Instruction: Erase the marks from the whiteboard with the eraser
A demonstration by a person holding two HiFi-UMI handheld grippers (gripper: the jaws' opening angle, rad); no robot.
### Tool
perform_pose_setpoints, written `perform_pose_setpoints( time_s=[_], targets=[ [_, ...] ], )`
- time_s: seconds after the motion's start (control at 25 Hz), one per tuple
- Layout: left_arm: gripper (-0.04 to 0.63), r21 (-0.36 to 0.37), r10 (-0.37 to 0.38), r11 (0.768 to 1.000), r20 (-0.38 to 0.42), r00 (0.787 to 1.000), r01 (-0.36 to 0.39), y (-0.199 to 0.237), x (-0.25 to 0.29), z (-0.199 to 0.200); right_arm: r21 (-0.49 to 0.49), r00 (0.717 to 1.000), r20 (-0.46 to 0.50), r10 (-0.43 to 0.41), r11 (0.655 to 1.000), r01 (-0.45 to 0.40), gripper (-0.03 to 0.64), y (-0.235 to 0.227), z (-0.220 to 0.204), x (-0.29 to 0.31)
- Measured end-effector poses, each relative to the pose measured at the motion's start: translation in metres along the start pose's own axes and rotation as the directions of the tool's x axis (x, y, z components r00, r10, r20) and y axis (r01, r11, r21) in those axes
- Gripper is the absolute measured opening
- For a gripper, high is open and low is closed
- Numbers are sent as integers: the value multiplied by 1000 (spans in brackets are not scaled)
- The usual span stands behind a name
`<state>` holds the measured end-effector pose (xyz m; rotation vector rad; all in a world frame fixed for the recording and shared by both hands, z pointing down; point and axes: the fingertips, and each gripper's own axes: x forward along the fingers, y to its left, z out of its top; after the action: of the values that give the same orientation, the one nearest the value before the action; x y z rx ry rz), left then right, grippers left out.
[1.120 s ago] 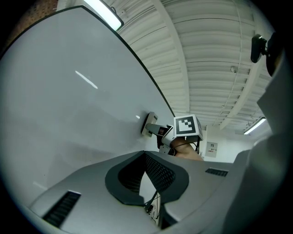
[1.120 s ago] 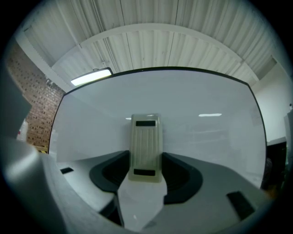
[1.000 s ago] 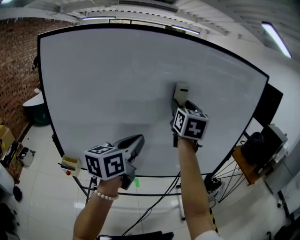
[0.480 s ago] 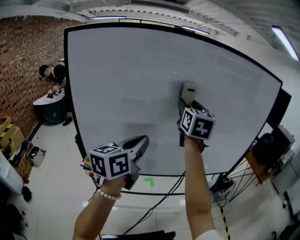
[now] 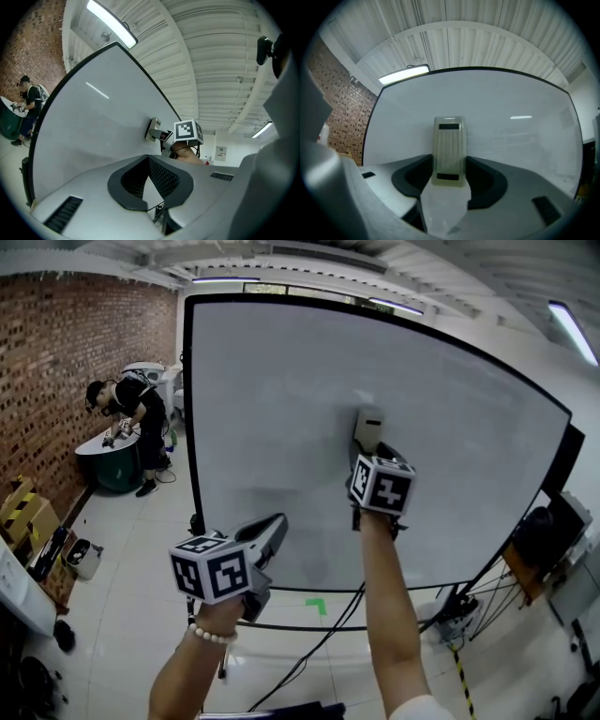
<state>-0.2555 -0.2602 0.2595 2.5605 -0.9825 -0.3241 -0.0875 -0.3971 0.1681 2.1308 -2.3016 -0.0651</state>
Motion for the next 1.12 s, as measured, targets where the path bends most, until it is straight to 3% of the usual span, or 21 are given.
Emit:
perform_pose_setpoints(
  time_s=[0.4, 0.68, 1.12],
  targets=[
    [-3, -13, 46, 999, 9, 999, -46, 43, -63, 20, -9, 999, -8, 47, 999, -47, 249, 96, 3, 11],
    [-3, -3, 88, 996, 24, 996, -87, 75, -120, 42, 12, 993, -11, 115, 993, -115, 249, 187, 4, 22],
    [-3, -7, 156, 988, 44, 987, -156, 126, -195, 68, 11, 991, 3, 135, 991, -135, 249, 300, 7, 36]
  ],
)
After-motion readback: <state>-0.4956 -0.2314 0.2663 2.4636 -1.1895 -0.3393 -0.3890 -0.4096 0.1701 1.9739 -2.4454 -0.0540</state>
